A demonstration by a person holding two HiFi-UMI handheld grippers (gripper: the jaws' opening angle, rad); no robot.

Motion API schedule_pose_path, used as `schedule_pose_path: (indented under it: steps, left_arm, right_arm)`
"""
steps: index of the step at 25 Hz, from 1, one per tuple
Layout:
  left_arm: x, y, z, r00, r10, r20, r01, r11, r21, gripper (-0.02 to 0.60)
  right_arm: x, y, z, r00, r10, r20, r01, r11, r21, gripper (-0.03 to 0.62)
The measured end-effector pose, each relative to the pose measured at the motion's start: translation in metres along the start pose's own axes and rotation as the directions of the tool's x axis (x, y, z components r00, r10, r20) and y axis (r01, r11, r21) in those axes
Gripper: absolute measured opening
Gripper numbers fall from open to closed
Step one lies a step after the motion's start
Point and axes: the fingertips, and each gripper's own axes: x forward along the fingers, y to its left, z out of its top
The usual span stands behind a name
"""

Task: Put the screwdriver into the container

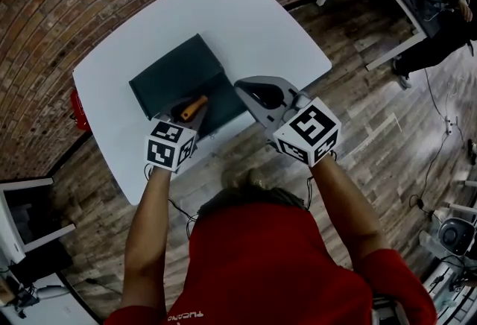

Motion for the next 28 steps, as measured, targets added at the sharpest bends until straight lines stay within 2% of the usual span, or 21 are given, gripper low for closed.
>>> schedule_pose_path:
  steps: [11,20,28]
  left_arm:
    - [0.013,0.003,-0.011,0.997,0.0,-0.074,0.0,1.0,-0.003,0.109]
    - [0.019,0.006,-0.031,0.987,0.0,-0.16,0.0,1.0,0.0,0.109]
    - [0.024,0.0,-0.037,0.981,-0.016,-0.195,0.018,1.0,0.013,0.109]
  right_arm:
    - [0.001,-0.008,-0.004,1.0,-0.001,0.001,0.001,1.0,0.022,0.031]
    - [0.003,-0.01,-0.006,1.0,0.006,0.005,-0.006,0.999,0.031,0.031]
    - [-0.002,-0.012,-0.01,1.0,0.009,0.006,-0.009,0.999,0.033,0.031]
